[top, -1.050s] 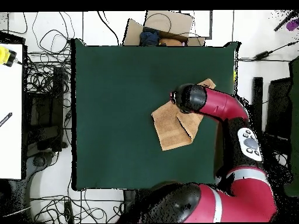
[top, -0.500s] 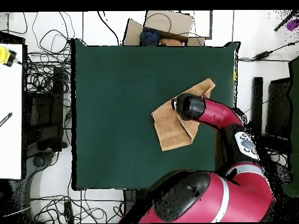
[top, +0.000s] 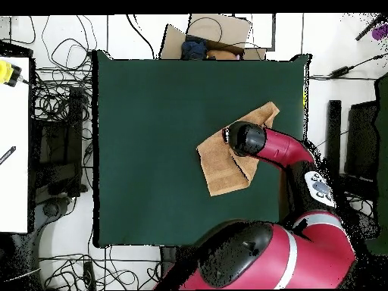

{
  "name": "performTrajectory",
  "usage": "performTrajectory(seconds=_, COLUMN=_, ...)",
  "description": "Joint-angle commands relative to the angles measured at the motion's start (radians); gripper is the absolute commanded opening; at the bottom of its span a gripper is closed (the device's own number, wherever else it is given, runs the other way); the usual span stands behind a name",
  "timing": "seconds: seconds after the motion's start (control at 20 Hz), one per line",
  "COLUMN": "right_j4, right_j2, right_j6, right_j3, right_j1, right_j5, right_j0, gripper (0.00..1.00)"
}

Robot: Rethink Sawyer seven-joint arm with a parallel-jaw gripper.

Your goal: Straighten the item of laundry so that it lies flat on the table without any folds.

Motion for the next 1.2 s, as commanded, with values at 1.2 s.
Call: performTrajectory(seconds=1.2, right_j4=0.131, right_j2=-0.147, right_j6=0.456, right_j3=0.156, right_j1=0.002, right_j5=0.031, right_j0=0.28, gripper=0.0)
